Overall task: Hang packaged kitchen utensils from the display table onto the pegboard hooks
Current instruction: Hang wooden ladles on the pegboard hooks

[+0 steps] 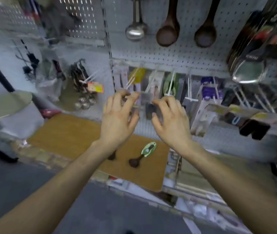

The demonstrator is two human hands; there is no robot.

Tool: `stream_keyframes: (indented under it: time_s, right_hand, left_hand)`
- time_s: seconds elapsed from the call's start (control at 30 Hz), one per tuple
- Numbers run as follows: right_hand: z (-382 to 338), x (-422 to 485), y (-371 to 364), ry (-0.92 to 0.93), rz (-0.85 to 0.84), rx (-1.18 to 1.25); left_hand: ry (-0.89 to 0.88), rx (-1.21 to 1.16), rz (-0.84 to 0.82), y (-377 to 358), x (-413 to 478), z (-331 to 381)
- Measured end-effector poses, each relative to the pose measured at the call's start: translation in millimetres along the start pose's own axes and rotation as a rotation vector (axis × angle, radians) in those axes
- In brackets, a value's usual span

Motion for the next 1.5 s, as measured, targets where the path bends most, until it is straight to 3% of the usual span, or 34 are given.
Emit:
stream_keyframes:
  time_s: [0.13,0.33,0.7,1.27,1.5]
  right_hand:
    - [-2.1,-43.6,-48.7,-0.015,-0.076,-0.016]
    - [7.2,-79.3,-141.0,-0.209,-0.258,-0.042]
    - [20.4,-144.6,-288.7,-0.487,-0.526,-0.263]
    - [98.6,-213.1,-408.8,-0.578,-0.695,-0.275]
    - [180.2,-227.8,-491.4,-0.674,-0.763,-0.282]
  left_hand:
    - [0.017,0.002,-0.09,-32.2,-52.4,-24.0]
    - [0.076,-0.042,-0.306,-100.4,-105.7,-93.7]
    - [-0.001,0.085,-0.674,-219.7,-208.4,-237.6]
    - [-0.115,0.132,-0.875,-327.6,-288.1,-310.3]
    - [0.02,0.142,-0.942,-434.9,-299.7,-361.5]
Point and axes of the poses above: each hand's wrist, its own x-axis towards the middle knuckle, its own y-axis out of the back of the hand, z = x × y, the point moved 10 cm from there along x, towards the middle knuckle, and after that the axes turned 6 degrees about -y, right-handed, at the moved point
